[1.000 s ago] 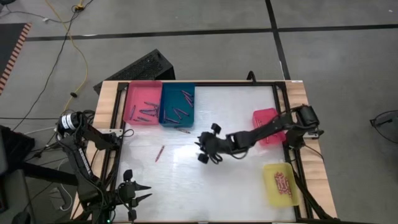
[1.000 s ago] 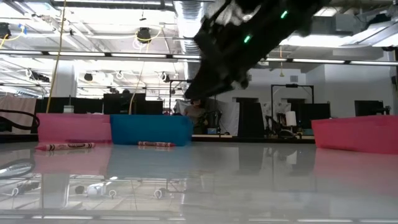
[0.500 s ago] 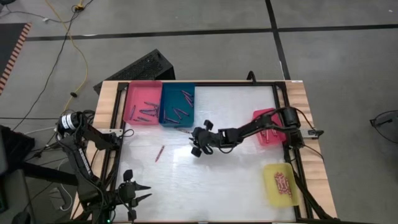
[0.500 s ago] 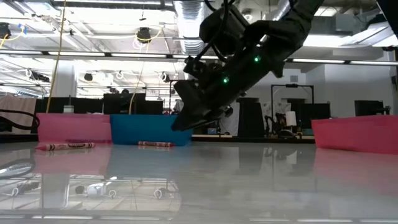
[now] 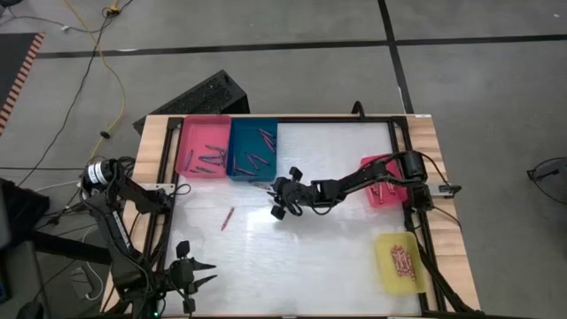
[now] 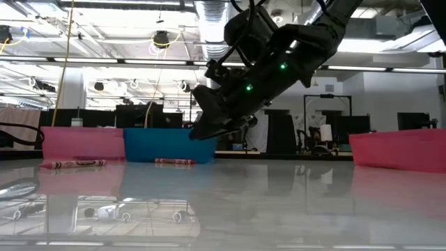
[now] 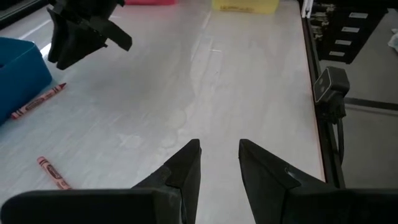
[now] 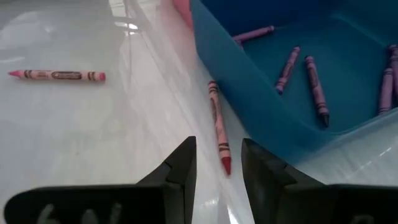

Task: Sort crayons
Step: Put the red crayon into the small red bin

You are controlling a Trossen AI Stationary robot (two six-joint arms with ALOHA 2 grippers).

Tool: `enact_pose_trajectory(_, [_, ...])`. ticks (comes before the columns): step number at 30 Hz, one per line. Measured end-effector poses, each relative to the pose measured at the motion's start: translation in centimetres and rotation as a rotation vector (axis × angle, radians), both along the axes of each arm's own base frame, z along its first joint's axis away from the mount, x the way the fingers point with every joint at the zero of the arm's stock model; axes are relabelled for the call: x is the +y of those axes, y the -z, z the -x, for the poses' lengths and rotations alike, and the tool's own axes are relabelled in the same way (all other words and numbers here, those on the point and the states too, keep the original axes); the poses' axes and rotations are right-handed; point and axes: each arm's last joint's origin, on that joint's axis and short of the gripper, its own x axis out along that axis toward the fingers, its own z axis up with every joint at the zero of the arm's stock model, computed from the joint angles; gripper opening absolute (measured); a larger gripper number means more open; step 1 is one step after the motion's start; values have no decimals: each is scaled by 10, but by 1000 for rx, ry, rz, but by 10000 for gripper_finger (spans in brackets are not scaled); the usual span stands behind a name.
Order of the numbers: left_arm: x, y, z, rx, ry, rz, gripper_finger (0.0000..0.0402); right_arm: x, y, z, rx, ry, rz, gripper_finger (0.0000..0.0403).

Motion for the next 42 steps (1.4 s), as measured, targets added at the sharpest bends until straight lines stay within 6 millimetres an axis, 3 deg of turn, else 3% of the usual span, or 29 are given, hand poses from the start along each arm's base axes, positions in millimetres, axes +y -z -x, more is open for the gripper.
enact_pose_trajectory(19, [0,0,0,4,1,-1,100,-8,24,-13,0,22,0,122])
enact_pose_trajectory(42, [0,0,0,6,2,-5,100,-22,23,-14,-3,10,-29,122])
